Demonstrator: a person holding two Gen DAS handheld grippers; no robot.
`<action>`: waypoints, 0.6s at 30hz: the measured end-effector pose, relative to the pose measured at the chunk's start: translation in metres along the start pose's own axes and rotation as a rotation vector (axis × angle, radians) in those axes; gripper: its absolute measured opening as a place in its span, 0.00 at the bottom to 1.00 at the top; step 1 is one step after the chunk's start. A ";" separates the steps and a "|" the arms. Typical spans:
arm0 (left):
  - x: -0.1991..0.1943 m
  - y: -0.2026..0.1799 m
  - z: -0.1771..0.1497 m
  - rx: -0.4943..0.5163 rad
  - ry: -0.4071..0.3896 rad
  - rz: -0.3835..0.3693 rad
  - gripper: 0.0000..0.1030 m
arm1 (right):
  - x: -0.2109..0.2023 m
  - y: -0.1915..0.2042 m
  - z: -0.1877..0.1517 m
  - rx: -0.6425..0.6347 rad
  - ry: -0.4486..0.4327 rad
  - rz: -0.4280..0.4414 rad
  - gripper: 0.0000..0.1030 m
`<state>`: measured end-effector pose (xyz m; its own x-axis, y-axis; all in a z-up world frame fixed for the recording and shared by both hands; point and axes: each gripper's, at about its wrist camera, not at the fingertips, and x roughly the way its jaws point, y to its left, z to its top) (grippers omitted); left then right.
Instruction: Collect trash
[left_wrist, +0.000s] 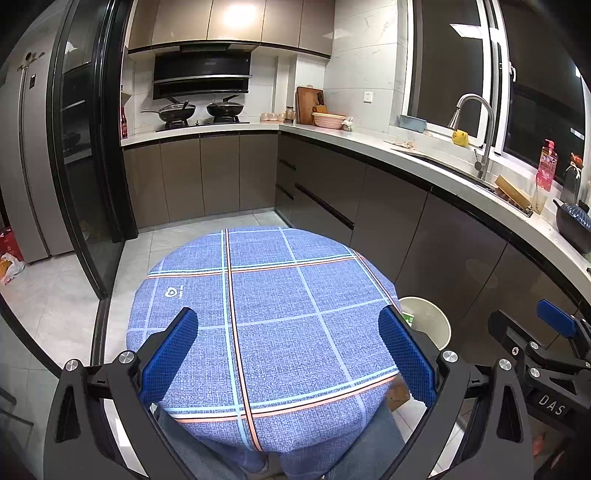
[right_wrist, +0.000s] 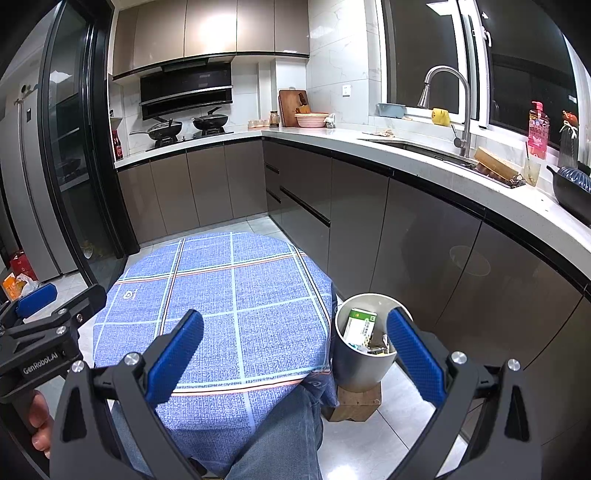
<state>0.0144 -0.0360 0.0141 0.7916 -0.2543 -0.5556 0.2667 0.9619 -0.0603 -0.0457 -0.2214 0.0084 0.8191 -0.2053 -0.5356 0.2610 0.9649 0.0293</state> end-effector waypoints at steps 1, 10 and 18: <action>0.000 0.000 0.000 0.000 0.001 -0.001 0.92 | 0.000 -0.001 0.000 0.001 0.001 -0.001 0.97; 0.000 0.000 0.000 0.001 0.001 -0.008 0.92 | 0.002 0.002 -0.002 0.002 0.002 0.005 0.97; 0.000 -0.001 0.000 0.002 0.001 -0.012 0.92 | 0.002 0.003 -0.002 0.002 0.002 0.005 0.97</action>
<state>0.0143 -0.0366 0.0141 0.7880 -0.2655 -0.5555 0.2773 0.9586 -0.0648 -0.0445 -0.2189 0.0060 0.8196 -0.2003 -0.5368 0.2581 0.9655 0.0338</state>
